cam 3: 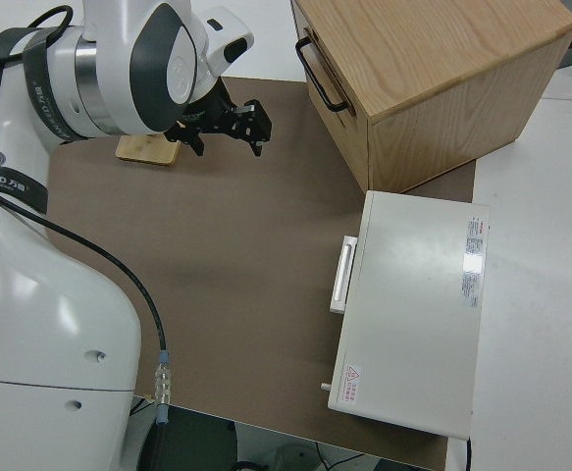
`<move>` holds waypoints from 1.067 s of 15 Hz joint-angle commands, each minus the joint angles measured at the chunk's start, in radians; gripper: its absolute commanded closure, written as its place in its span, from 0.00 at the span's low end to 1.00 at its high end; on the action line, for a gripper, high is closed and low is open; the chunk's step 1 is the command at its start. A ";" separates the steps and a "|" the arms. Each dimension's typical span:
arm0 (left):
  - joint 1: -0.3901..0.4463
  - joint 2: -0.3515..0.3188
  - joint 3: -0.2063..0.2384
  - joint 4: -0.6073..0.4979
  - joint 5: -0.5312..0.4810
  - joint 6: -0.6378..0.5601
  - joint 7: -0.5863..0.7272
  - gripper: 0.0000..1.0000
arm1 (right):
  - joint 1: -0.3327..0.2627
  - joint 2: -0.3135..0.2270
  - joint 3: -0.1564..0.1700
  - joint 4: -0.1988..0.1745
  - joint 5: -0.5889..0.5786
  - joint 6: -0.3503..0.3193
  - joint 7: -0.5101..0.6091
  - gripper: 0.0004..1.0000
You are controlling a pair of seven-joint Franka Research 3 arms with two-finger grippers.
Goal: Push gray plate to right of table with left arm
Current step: 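Move the left gripper down against the gray plate's near edge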
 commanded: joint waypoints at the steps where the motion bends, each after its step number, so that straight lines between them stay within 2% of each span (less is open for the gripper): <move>1: 0.012 -0.041 -0.004 -0.096 0.015 0.091 0.012 0.01 | -0.001 -0.006 0.000 0.001 0.007 -0.010 0.003 0.02; 9: 0.075 -0.026 -0.005 -0.167 0.016 0.202 0.071 0.01 | -0.001 -0.006 0.000 0.001 0.007 -0.010 0.003 0.02; 16: 0.090 0.008 -0.005 -0.245 0.016 0.330 0.078 0.01 | -0.001 -0.006 0.000 0.001 0.007 -0.010 0.003 0.02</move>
